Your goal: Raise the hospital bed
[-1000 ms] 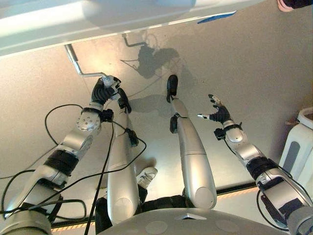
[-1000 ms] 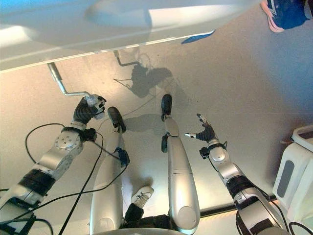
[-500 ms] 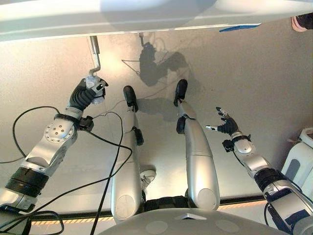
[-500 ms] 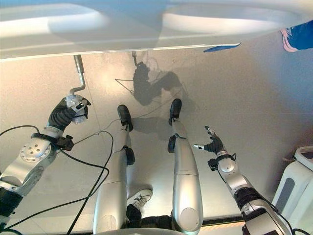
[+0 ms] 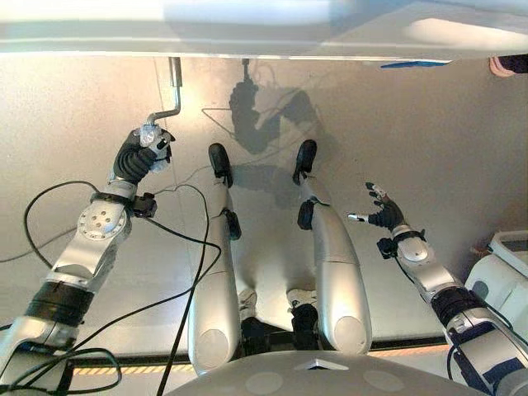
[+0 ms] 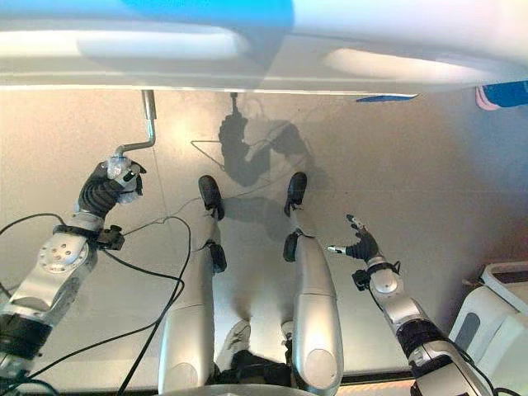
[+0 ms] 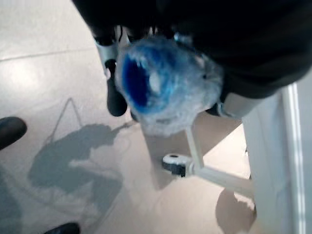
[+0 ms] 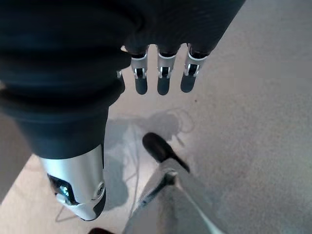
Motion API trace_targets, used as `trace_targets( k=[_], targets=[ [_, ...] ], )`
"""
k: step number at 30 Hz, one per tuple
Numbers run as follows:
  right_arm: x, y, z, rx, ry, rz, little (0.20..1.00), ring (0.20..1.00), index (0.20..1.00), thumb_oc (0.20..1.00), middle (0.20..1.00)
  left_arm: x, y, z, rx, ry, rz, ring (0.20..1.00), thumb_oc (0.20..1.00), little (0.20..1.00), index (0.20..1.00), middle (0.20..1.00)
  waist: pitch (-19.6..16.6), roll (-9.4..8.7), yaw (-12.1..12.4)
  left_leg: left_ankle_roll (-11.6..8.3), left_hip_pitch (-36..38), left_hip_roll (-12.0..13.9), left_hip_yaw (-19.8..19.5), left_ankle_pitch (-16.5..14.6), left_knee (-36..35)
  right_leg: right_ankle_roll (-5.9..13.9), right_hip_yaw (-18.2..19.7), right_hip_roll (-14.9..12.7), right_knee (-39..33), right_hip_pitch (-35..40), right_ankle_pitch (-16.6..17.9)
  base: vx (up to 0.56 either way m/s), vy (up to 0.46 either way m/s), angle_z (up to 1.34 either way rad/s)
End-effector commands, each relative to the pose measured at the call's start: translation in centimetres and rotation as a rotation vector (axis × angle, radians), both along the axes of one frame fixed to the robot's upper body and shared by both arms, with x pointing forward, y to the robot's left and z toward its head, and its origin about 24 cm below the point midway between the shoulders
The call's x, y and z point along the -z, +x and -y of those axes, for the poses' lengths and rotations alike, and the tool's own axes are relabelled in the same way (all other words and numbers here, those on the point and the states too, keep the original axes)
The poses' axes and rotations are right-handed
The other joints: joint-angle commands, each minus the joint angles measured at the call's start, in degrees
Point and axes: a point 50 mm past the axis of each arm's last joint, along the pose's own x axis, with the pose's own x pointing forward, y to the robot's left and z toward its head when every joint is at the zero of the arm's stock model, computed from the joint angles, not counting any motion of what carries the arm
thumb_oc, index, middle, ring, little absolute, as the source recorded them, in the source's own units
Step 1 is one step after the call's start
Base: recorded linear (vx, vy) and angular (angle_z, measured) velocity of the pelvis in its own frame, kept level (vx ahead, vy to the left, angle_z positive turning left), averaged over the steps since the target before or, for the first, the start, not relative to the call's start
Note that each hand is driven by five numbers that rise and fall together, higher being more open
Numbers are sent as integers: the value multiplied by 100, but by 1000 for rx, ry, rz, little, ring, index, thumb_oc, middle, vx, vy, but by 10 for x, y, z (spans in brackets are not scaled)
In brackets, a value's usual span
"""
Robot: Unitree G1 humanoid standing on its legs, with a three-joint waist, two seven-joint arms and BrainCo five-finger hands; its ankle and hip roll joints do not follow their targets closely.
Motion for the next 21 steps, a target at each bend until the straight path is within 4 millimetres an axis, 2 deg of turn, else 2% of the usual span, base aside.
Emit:
trace_targets(
  k=[1, 3, 4, 5, 8, 10, 11, 14, 17, 21],
  targets=[
    [4, -8, 4, -17, -20, -22, 1000, 1000, 1000, 1000, 1000, -22, -2, -25, -142, 95, 143, 200, 200, 200, 200, 200, -126, -134, -109, 110, -437, -351, 187, -931, 1090, 1115, 224, -367, -678, 357, 575, 47, 145, 1],
    [1, -2, 0, -18, -10, -8, 1000, 1000, 1000, 1000, 1000, -26, 15, -32, -218, 46, 153, 200, 200, 200, 200, 200, -126, -258, -201, 119, -610, -360, 194, -1043, 1264, 1148, 247, -393, -790, 337, 645, 45, 115, -1],
    [1, -2, 0, -17, -9, -8, 1000, 1000, 1000, 1000, 1000, -26, 15, -32, -217, 46, 154, 200, 200, 200, 200, 200, -126, -254, -192, 119, -619, -357, 194, -1048, 1272, 1148, 247, -390, -791, 332, 646, 70, 151, 3],
    [0, 0, -4, -32, -10, -6, 1000, 1000, 1000, 1000, 1000, -32, 25, -43, -290, 54, 150, 200, 200, 200, 200, 200, -126, -320, -253, 123, -728, -351, 195, -1113, 1379, 1159, 256, -397, -842, 308, 663, 58, 97, 5],
    [-2, 3, -9, -36, 2, 4, 1000, 1000, 1000, 1000, 1000, -37, 34, -44, -331, 26, 162, 200, 200, 200, 200, 200, -126, -395, -277, 131, -818, -352, 194, -1158, 1483, 1153, 252, -397, -870, 285, 657, 40, 64, 3],
    [-7, 10, -18, -63, 15, 25, 1000, 1000, 1000, 1000, 1000, -42, 45, -56, -406, 54, 139, 200, 200, 200, 200, 200, -126, -518, -348, 158, -919, -340, 202, -1248, 1630, 1153, 269, -391, -873, 233, 642, 49, 62, 3],
    [-9, 11, -21, -72, 21, 37, 1000, 1000, 1000, 1000, 1000, -47, 48, -58, -419, 57, 148, 200, 200, 200, 200, 200, -126, -551, -365, 168, -963, -335, 192, -1270, 1669, 1148, 277, -391, -863, 204, 631, 41, 48, -5],
    [-12, 14, -29, -103, 35, 50, 1000, 1000, 1000, 1000, 1000, -45, 55, -66, -478, 55, 101, 200, 200, 200, 200, 200, -126, -653, -438, 190, -1027, -311, 190, -1326, 1748, 1144, 294, -390, -849, 130, 618, 21, 30, -6],
    [-12, 15, -31, -107, 36, 52, 1000, 1000, 1000, 1000, 1000, -48, 58, -68, -486, 69, 98, 200, 200, 200, 200, 200, -126, -673, -449, 190, -1076, -296, 198, -1332, 1784, 1141, 295, -389, -842, 85, 618, 14, 12, -6],
    [-13, 19, -42, -134, 57, 55, 1000, 1000, 1000, 1000, 1000, -45, 68, -71, -540, 128, 29, 200, 200, 200, 200, 200, -126, -784, -540, 215, -1108, -269, 205, -1328, 1777, 1119, 313, -355, -829, -37, 622, 6, 8, -7]
  ],
)
